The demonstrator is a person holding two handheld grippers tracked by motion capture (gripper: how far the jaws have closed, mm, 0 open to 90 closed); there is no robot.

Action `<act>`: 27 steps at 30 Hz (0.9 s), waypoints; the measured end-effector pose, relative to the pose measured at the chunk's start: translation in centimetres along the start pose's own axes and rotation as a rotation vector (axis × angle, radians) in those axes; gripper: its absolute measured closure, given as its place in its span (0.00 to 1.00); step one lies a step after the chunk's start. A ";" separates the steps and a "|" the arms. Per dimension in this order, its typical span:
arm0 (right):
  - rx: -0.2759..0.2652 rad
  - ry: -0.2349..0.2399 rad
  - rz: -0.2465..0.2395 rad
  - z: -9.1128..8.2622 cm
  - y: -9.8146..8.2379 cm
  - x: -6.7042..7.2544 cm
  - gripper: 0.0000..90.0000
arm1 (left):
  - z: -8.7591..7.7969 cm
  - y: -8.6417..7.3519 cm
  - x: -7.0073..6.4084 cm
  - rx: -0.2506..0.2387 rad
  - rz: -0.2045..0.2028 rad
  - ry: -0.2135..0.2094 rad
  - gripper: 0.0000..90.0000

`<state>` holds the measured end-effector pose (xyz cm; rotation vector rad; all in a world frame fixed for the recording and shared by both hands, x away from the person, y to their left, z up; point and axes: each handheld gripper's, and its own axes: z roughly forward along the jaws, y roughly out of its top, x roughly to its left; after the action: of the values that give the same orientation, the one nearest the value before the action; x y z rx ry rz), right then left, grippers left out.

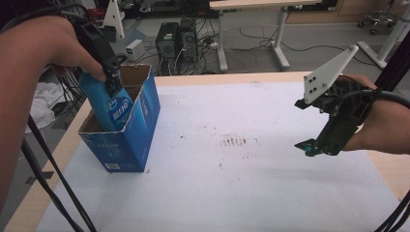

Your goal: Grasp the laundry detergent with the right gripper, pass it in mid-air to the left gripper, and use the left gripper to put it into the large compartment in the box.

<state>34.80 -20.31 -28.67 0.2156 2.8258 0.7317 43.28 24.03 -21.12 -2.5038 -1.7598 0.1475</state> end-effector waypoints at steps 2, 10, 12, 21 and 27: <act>0.003 -0.001 -0.003 0.0 0.0 0.0 0.01 | 0.8 0.2 0.2 0.009 0.037 0.006 0.43; 0.013 0.002 0.003 0.2 -0.1 0.2 0.01 | 3.8 0.7 0.3 0.029 0.211 0.028 0.43; 0.018 0.002 0.007 0.4 -0.2 0.3 0.01 | 4.5 0.8 0.3 0.024 0.255 0.026 0.43; 0.030 0.004 0.003 0.6 -0.1 0.4 0.01 | 6.6 1.0 0.4 0.017 0.367 0.044 0.43; 0.036 0.009 -0.001 0.9 0.1 0.5 0.01 | 7.8 1.1 0.7 0.012 0.432 0.066 0.43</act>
<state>34.53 -19.71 -29.51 0.2175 2.8489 0.6839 43.57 24.34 -28.97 -2.8036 -1.1679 0.0977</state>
